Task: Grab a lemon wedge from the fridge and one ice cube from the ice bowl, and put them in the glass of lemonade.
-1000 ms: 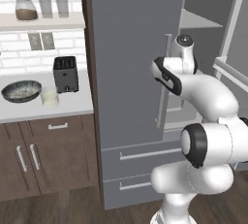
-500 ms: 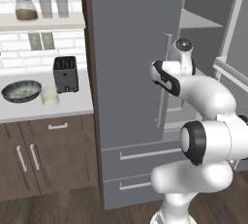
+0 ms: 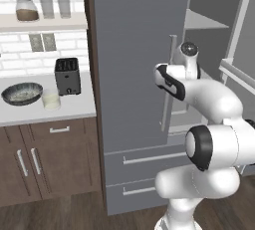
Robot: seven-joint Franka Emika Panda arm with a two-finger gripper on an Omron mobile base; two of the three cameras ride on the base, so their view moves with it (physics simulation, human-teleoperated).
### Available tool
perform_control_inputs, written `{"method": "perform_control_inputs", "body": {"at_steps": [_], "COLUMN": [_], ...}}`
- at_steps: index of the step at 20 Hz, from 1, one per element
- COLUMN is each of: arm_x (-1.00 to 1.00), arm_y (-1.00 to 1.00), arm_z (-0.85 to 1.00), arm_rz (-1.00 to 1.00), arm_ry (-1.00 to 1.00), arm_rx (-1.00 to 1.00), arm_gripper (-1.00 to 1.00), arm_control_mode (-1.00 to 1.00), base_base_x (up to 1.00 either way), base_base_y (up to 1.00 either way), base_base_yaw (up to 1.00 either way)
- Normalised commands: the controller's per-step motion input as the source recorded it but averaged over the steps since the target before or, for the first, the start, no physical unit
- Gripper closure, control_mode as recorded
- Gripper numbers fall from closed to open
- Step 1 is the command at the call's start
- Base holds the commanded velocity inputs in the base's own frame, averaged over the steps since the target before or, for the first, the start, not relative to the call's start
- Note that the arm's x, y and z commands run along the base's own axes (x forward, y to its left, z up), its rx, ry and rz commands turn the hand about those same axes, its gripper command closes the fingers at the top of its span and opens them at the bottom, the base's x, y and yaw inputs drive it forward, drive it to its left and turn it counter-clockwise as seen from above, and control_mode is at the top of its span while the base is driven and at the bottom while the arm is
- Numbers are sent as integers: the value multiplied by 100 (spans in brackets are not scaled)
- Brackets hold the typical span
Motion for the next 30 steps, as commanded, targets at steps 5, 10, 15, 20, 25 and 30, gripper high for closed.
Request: {"method": "perform_control_inputs", "body": {"at_steps": [5, 10, 15, 20, 25, 30], "arm_x": [16, -20, -51, -85, -100, -100], "arm_y": [19, 47, 57, 60, 67, 46], "arm_z": [-17, 7, 36, 76, 68, 61], "arm_rz": [0, 4, 8, 10, 14, 15], "arm_ry": [-5, -15, -6, 0, 0, 0], "arm_rx": [0, 0, 0, 0, 0, 0], "arm_gripper": [100, 100, 100, 100, 100, 100], "arm_control_mode": [-100, -100, -100, -100, -100, -100], "base_base_x": [0, 0, 0, 0, 0, 0], "base_base_y": [0, 0, 0, 0, 0, 0], "base_base_yaw": [0, 0, 0, 0, 0, 0]}}
